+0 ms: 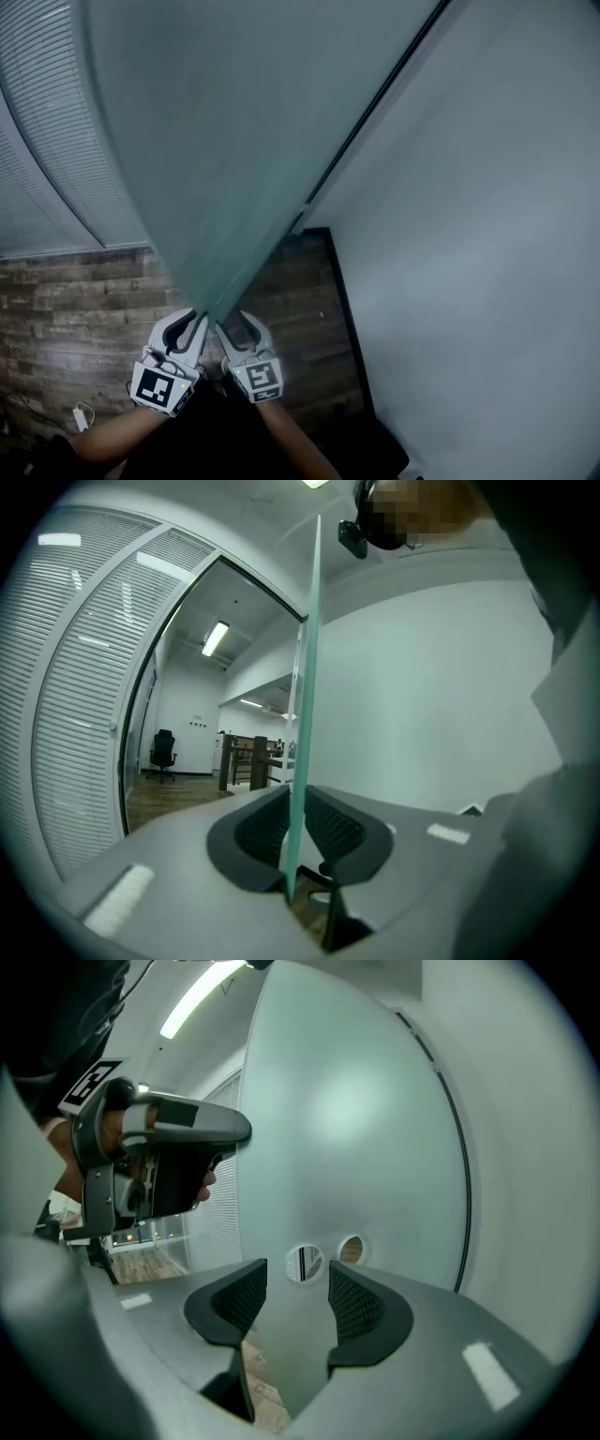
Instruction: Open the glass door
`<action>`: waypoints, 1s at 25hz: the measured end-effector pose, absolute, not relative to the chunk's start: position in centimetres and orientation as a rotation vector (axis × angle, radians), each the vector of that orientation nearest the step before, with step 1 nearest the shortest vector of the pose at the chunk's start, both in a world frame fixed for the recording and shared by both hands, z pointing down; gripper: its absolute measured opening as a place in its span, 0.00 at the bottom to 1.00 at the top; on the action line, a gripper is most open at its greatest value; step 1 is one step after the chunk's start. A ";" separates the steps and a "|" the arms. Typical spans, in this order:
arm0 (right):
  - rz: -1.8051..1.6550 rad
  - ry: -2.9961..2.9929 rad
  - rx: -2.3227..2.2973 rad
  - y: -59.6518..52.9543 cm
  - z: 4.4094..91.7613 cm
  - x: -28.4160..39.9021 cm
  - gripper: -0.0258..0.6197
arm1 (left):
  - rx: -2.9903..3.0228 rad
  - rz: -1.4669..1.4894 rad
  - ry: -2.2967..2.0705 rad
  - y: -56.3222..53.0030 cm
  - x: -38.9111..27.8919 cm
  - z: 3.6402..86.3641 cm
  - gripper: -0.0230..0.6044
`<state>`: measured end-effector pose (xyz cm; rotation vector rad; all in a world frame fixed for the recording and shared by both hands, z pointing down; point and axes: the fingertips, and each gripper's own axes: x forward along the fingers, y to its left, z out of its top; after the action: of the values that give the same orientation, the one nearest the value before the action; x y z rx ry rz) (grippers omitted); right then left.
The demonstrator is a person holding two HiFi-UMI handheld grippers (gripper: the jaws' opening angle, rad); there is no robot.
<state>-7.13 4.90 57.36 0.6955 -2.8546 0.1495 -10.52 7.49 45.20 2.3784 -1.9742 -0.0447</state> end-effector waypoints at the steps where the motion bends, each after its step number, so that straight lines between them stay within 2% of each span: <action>1: 0.159 -2.853 0.737 5.1 56.9 -7.2 0.36 | 2.389 -0.044 -1.952 7.5 -10.5 45.0 0.11; 7: 0.145 -2.832 0.934 6.4 53.8 -8.3 0.36 | 2.463 -0.068 -1.786 7.3 -10.2 43.9 0.11; 9: 0.163 -2.813 0.972 6.9 53.6 -8.1 0.31 | 2.486 -0.050 -1.741 7.3 -9.9 44.0 0.12; 15: 0.137 -2.834 1.028 9.1 54.0 -4.7 0.33 | 2.564 -0.024 -1.661 7.8 -5.2 44.9 0.12; 21: 0.138 -2.781 1.050 8.6 52.6 -5.8 0.33 | 2.571 0.003 -1.596 8.0 -6.0 43.7 0.13; 25: 0.164 -2.794 1.075 8.3 52.8 -2.1 0.32 | 2.587 0.091 -1.602 8.3 -2.4 44.3 0.13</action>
<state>-2.08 8.32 52.76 1.0751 -2.7939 0.1641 -2.40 8.27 44.29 2.5871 -1.6024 0.0910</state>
